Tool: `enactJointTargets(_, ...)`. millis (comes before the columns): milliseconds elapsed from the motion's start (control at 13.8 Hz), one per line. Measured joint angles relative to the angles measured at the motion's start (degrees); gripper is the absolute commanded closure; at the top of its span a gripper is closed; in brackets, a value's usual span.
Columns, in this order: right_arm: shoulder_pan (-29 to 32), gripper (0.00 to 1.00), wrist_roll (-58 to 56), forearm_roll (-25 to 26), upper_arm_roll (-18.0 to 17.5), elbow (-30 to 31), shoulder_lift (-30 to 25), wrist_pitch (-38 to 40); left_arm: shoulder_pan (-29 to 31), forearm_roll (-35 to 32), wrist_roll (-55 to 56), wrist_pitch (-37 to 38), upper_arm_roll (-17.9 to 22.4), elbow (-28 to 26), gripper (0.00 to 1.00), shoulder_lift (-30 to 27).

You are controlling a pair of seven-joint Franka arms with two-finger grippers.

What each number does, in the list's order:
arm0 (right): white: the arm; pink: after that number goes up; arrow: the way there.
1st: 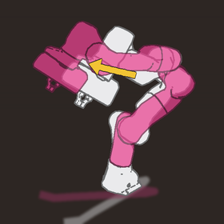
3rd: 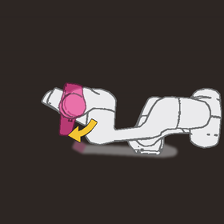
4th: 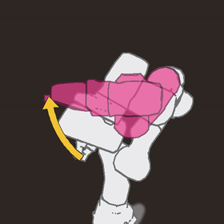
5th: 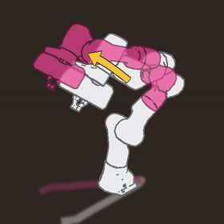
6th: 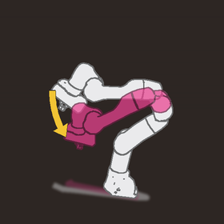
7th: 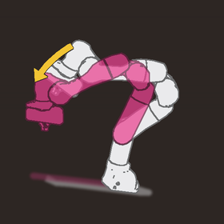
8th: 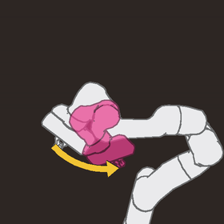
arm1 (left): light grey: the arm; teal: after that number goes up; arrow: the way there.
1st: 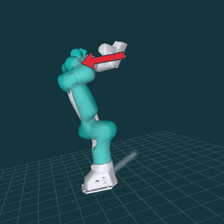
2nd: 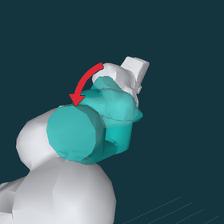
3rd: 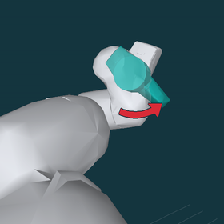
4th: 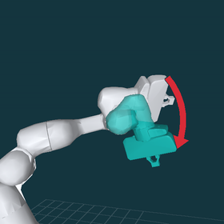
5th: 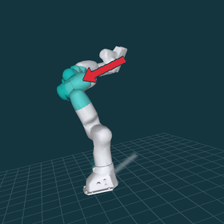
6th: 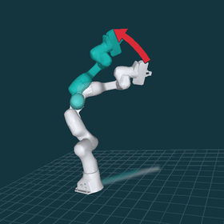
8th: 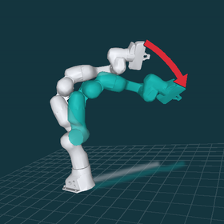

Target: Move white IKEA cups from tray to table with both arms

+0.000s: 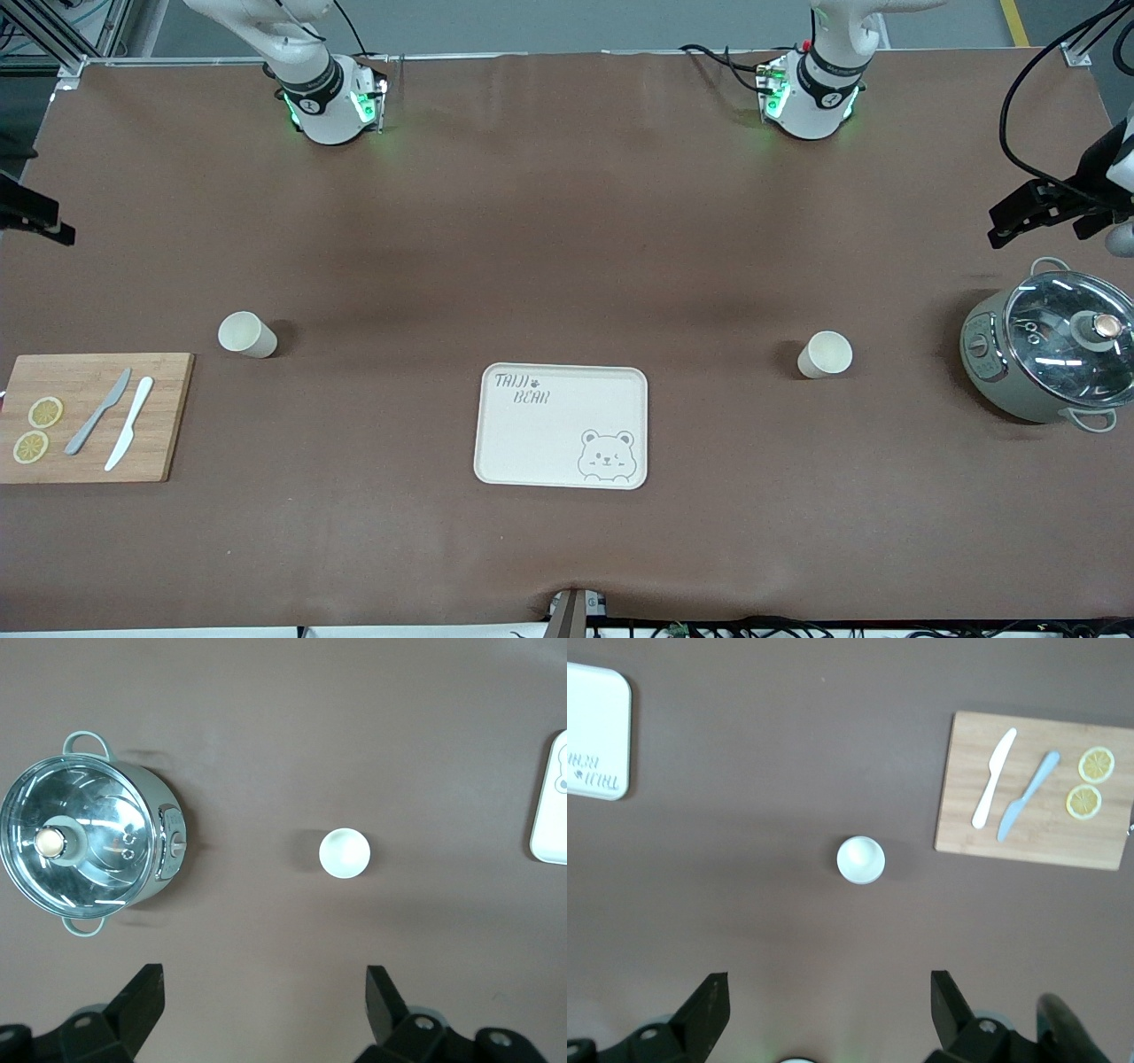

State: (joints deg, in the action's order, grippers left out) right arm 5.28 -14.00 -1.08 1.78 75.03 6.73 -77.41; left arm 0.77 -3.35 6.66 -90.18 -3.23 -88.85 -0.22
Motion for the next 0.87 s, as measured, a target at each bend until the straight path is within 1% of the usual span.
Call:
enactJointTargets(291,-1.3,0.00,0.0,0.5,-0.3,7.3,-6.7,-1.0,-0.1,0.1,0.0,-0.1,-0.2,-0.1,0.00,0.4)
enactJointTargets(436,-1.4,0.00,0.0,0.7,-0.3,9.7,-8.7,-2.3,-0.4,0.3,0.0,-0.1,-0.3,-0.1,0.00,0.6)
enactJointTargets(654,-1.4,0.00,0.0,1.1,-0.2,11.1,-8.7,-4.2,-0.6,0.4,0.0,-0.3,-0.3,0.0,0.00,0.9)
enactJointTargets(872,-1.3,0.00,0.0,1.3,-0.1,11.1,-8.5,-5.4,-0.6,0.4,0.0,-0.4,-0.3,0.1,0.00,0.9)
